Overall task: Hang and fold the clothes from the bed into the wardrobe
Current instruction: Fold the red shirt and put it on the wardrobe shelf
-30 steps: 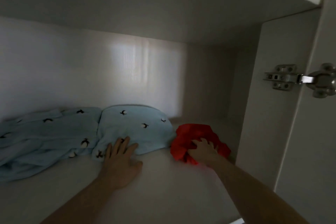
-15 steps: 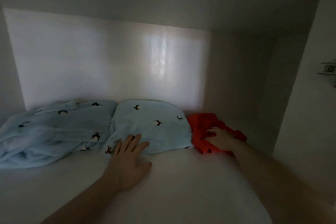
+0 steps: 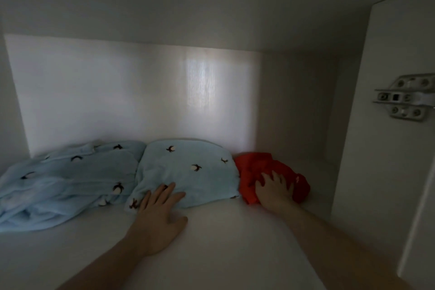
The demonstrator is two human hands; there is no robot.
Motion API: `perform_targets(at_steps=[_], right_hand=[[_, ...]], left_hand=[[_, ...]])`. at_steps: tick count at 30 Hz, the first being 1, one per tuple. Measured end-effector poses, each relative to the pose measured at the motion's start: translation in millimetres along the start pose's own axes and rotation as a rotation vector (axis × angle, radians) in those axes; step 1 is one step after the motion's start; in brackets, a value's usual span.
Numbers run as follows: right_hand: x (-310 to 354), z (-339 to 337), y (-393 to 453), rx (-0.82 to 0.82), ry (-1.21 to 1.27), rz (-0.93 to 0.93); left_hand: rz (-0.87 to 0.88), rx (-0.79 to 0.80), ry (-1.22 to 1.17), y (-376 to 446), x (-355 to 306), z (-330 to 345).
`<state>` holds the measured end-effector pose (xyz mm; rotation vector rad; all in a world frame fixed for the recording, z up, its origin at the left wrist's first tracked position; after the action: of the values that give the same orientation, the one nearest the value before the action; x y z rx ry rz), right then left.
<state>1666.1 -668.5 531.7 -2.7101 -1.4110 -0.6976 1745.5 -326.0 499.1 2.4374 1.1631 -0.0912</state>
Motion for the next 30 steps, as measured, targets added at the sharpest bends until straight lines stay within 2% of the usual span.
perform_targets(at_steps=[2, 6, 10, 18, 22, 26, 30], right_hand=[[-2.8, 5.9, -16.4, 0.017, -0.055, -0.014], [-2.9, 10.4, -55.4, -0.058, -0.050, 0.021], [0.7, 10.5, -96.1, 0.029, -0.025, 0.035], [17.2, -4.4, -186.2, 0.180, -0.163, 0.037], [22.5, -7.7, -239.3, 0.152, -0.134, 0.011], [17.1, -16.4, -304.8, 0.097, -0.091, -0.052], [-3.8, -50.6, -389.0, 0.001, 0.201, -0.005]], left_hand=[[-0.001, 0.003, 0.006, -0.7, -0.7, -0.4], [0.005, -0.004, 0.008, -1.2, -1.2, -1.4], [0.004, -0.001, 0.016, -2.3, -3.9, -2.8], [0.084, -0.007, 0.088, -10.1, -11.8, -11.8], [0.283, -0.034, 0.025, -42.3, -35.5, -26.4], [0.524, 0.072, -0.110, -102.9, -75.1, -34.2], [0.677, 0.180, -0.220, -163.8, -128.0, -45.3]])
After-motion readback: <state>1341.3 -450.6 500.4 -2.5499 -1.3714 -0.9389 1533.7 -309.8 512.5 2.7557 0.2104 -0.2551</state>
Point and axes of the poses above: each hand's wrist, its own y-axis towards the middle knuckle, its own z-axis out of the palm, x = y × z, the point moved 1 cm from there along y, towards the middle knuckle
